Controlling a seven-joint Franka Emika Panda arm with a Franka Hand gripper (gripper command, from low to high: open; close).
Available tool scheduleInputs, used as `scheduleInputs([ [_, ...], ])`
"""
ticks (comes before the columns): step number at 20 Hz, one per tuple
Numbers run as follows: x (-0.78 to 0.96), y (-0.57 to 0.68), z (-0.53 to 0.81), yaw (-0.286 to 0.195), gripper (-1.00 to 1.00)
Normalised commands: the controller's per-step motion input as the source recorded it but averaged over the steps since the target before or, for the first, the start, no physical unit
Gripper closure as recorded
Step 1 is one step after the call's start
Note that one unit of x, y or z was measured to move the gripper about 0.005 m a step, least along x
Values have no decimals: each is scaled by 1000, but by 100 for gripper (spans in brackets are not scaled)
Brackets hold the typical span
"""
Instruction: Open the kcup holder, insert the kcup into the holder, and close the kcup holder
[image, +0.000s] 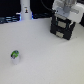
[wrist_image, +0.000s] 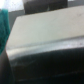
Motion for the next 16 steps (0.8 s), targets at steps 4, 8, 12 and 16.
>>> scheduleInputs([
  [4,9,-4,-7,-12,100],
  [8,114,-12,-4,-8,100],
  [12,460,-57,81,-38,100],
  [16,657,-112,183,-53,100],
])
